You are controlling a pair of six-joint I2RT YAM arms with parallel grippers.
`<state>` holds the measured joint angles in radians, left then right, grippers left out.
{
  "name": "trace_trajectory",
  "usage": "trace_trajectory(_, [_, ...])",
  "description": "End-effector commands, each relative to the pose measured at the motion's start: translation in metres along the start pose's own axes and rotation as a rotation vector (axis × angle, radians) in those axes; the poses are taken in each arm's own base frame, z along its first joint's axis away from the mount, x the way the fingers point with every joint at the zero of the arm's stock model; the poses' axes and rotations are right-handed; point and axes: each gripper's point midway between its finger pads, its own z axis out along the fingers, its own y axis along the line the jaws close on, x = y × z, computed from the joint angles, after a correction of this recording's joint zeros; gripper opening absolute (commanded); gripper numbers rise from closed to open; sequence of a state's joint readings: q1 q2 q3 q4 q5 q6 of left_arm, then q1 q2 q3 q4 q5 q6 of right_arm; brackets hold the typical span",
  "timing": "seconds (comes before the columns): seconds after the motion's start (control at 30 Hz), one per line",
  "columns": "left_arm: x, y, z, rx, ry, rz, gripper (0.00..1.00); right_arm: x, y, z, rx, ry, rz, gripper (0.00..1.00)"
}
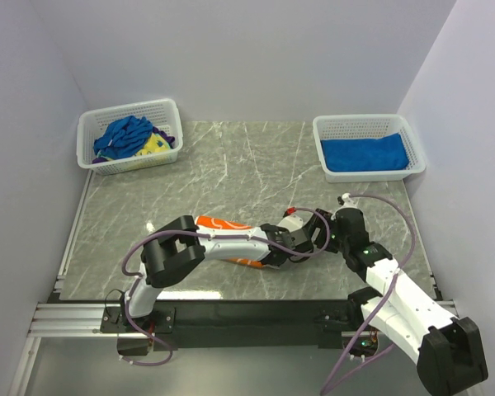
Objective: Fold and stack the towels
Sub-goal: Neatly place the folded towel into the bin
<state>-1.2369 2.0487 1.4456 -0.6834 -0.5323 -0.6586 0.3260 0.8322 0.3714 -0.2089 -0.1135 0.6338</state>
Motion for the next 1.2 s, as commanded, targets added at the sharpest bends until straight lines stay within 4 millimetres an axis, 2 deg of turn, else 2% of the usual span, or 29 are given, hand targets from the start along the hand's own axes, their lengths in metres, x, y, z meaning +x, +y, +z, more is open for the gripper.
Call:
trace_trajectory(0.0, [0.026,0.005,0.022,-0.02,0.057,-0.001,0.1,-0.008,0.019,-0.001,-0.101,-0.043,0.052,0.8])
trace_trajectory(0.07, [0.02,0.005,0.02,-0.005,0.032,-0.016,0.01,-0.006,0.024,0.001,-0.138,-0.039,0.081,0.8])
trace_trajectory(0.1, [0.021,0.007,0.019,-0.001,0.027,-0.018,0.01,-0.003,0.03,0.0,-0.172,-0.018,0.092,0.8])
trace_trajectory(0.13, [0.01,0.006,0.012,0.018,-0.011,-0.041,0.01,-0.001,0.035,0.002,-0.201,-0.017,0.105,0.81])
trace_trajectory(0.2, [0.005,0.007,0.005,0.044,-0.03,-0.055,0.01,0.01,0.039,0.005,-0.24,0.034,0.172,0.81])
trace_trajectory(0.23, [-0.005,0.007,-0.002,0.07,-0.054,-0.08,0.01,0.005,0.049,0.005,-0.29,0.02,0.179,0.82])
trace_trajectory(0.3, [-0.008,0.006,-0.008,0.098,-0.062,-0.097,0.01,0.016,0.057,0.008,-0.334,0.087,0.235,0.82])
trace_trajectory(0.33, [-0.013,0.007,-0.013,0.109,-0.076,-0.107,0.01,0.011,0.064,0.009,-0.365,0.079,0.242,0.82])
trace_trajectory(0.7, [-0.025,0.015,-0.023,0.137,-0.11,-0.152,0.01,0.035,0.076,0.044,-0.355,0.223,0.416,0.84])
trace_trajectory(0.83, [-0.027,0.016,-0.024,0.137,-0.114,-0.154,0.01,0.053,0.08,0.057,-0.338,0.288,0.49,0.83])
trace_trajectory(1.17, [-0.035,0.016,-0.027,0.139,-0.126,-0.168,0.01,0.082,0.092,0.077,-0.317,0.383,0.572,0.81])
